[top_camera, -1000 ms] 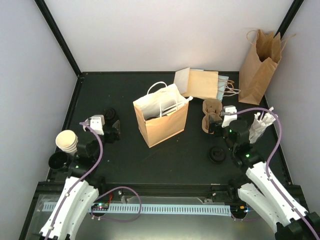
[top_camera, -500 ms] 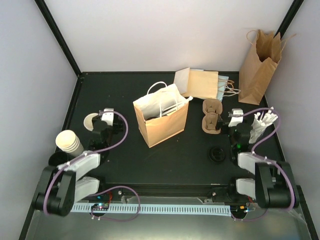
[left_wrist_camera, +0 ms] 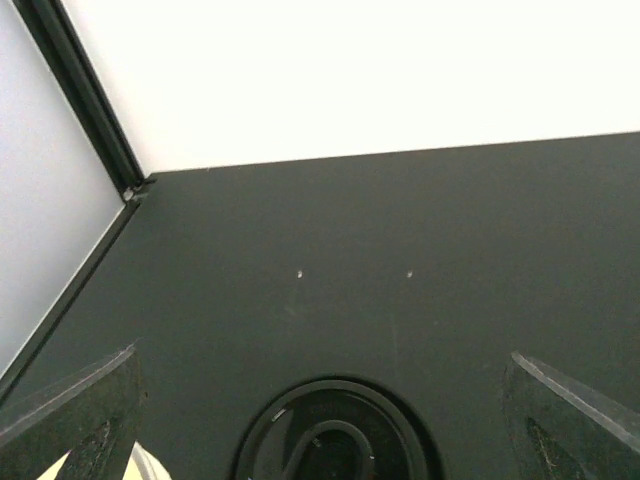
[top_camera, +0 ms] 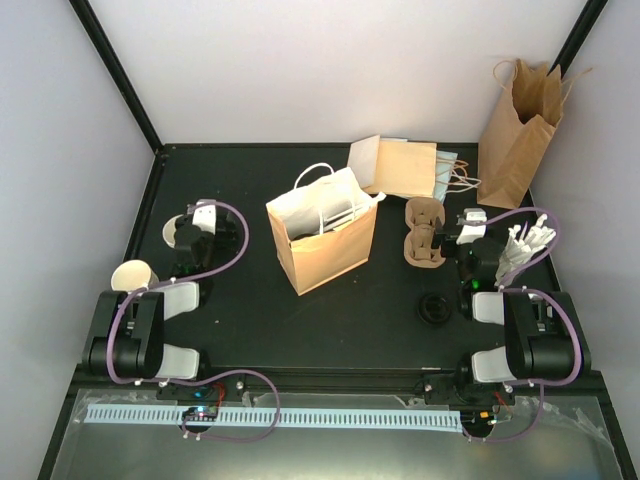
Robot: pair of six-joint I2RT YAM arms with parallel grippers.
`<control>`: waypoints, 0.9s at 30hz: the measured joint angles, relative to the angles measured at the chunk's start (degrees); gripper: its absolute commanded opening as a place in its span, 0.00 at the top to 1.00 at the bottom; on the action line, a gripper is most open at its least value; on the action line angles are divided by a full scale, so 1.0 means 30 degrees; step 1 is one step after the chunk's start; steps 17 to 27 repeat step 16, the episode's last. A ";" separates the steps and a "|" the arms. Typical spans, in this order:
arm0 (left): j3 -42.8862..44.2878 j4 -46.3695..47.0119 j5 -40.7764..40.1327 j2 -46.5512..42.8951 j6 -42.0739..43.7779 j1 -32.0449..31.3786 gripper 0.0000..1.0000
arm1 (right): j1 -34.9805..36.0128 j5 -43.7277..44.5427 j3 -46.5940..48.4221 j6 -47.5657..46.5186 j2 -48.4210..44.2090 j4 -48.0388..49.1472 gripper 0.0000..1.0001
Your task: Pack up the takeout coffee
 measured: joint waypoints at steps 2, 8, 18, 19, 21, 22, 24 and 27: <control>-0.0816 0.1719 0.0517 0.0102 0.0000 0.0036 0.01 | 0.0000 0.0000 0.0000 0.0000 0.0000 -0.0007 0.00; -0.2193 0.4401 0.0328 0.0313 -0.0270 -0.0058 0.01 | 0.0000 -0.0007 0.0015 0.0000 0.0000 -0.0007 0.00; -0.2215 0.4415 0.0335 0.0364 -0.0335 -0.0058 0.01 | 0.0000 -0.0007 0.0044 0.0000 0.0000 -0.0029 0.00; -0.2215 0.4415 0.0335 0.0364 -0.0335 -0.0058 0.01 | 0.0000 -0.0007 0.0044 0.0000 0.0000 -0.0029 0.00; -0.2215 0.4415 0.0335 0.0364 -0.0335 -0.0058 0.01 | 0.0000 -0.0007 0.0044 0.0000 0.0000 -0.0029 0.00; -0.2215 0.4415 0.0335 0.0364 -0.0335 -0.0058 0.01 | 0.0000 -0.0007 0.0044 0.0000 0.0000 -0.0029 0.00; -0.2215 0.4415 0.0335 0.0364 -0.0335 -0.0058 0.01 | 0.0000 -0.0007 0.0044 0.0000 0.0000 -0.0029 0.00; -0.2215 0.4415 0.0335 0.0364 -0.0335 -0.0058 0.01 | 0.0000 -0.0007 0.0044 0.0000 0.0000 -0.0029 0.00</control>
